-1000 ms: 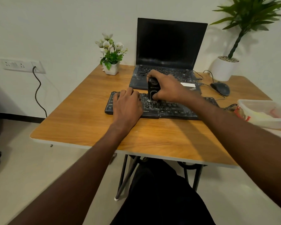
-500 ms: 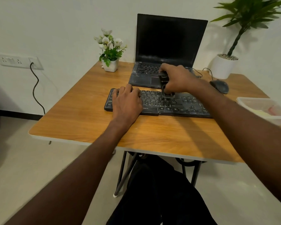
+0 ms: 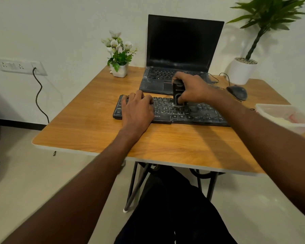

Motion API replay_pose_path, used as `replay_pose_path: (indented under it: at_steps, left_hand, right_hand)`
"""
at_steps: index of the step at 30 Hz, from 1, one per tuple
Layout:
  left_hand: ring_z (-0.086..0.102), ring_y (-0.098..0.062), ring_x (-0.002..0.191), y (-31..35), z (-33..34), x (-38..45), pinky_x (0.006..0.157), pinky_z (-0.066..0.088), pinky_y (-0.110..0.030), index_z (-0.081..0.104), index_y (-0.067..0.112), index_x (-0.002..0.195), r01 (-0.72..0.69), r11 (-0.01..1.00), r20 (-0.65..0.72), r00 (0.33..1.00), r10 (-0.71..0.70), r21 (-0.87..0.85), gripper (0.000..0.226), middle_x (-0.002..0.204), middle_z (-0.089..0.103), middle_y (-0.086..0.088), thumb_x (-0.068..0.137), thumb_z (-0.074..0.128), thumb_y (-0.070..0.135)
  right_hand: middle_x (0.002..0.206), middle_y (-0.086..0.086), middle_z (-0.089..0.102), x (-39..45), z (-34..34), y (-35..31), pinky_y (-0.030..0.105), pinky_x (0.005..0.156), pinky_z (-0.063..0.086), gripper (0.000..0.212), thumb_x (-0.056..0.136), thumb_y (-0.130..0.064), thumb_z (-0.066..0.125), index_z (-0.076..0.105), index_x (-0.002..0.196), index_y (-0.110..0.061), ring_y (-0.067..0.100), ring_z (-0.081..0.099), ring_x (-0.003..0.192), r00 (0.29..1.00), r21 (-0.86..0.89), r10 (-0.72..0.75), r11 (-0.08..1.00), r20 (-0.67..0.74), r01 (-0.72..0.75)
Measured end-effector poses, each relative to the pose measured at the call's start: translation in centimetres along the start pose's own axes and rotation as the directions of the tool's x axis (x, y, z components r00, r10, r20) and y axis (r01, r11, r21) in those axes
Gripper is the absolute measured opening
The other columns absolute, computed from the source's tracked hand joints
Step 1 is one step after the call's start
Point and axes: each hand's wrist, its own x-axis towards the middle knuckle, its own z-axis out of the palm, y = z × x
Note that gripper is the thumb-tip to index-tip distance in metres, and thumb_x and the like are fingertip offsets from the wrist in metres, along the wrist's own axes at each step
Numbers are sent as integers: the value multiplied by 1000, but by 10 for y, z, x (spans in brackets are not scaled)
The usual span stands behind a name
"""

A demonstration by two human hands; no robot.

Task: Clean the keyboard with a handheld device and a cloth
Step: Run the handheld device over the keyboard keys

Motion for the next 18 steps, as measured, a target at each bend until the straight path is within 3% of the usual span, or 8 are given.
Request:
replay_pose_path:
  at_steps: [4, 9, 12, 15, 18]
  left_hand:
    - [55, -27, 124, 1, -2, 0, 120, 30, -53, 71, 26, 125, -4, 1000, -3, 1000, 4, 9, 25, 130, 61, -5, 104, 57, 29]
    - [56, -27, 121, 2, 0, -2, 119, 30, -52, 71, 25, 123, -12, 1000, -20, 1000, 13, 20, 24, 127, 62, -4, 103, 57, 28]
    - [57, -27, 119, 1, -1, -3, 118, 31, -52, 72, 26, 122, -12, 1000, -28, 1000, 12, 26, 25, 125, 62, -4, 103, 56, 28]
    - [57, -27, 118, 2, 1, -3, 117, 31, -51, 71, 26, 121, -12, 1000, -41, 999, 13, 26, 24, 123, 62, -4, 103, 55, 27]
    - [56, -28, 118, 3, 2, -2, 117, 32, -52, 71, 25, 120, -1, 1000, -43, 999, 2, 26, 24, 124, 61, -6, 104, 52, 26]
  right_hand:
    - [122, 8, 55, 0, -17, -1, 41, 83, 52, 67, 80, -11, 80, 46, 135, -26, 29, 55, 108, 998, -235, 61, 970, -30, -66]
    - [122, 9, 55, -11, -14, 4, 30, 72, 48, 69, 79, -8, 81, 46, 137, -22, 25, 53, 106, 998, -113, 52, 992, 19, -49]
    - [123, 12, 58, -12, -20, 4, 34, 79, 47, 66, 77, -9, 82, 49, 134, -20, 28, 56, 109, 997, -182, 77, 980, 0, -76]
    - [119, 9, 57, -16, -15, 8, 31, 77, 48, 67, 77, -9, 82, 48, 134, -20, 25, 56, 108, 998, -104, 47, 993, -48, -52]
    - [108, 2, 56, -23, -23, 16, 25, 67, 46, 63, 77, -6, 82, 48, 128, -23, 23, 58, 101, 992, -61, 71, 996, 107, -65]
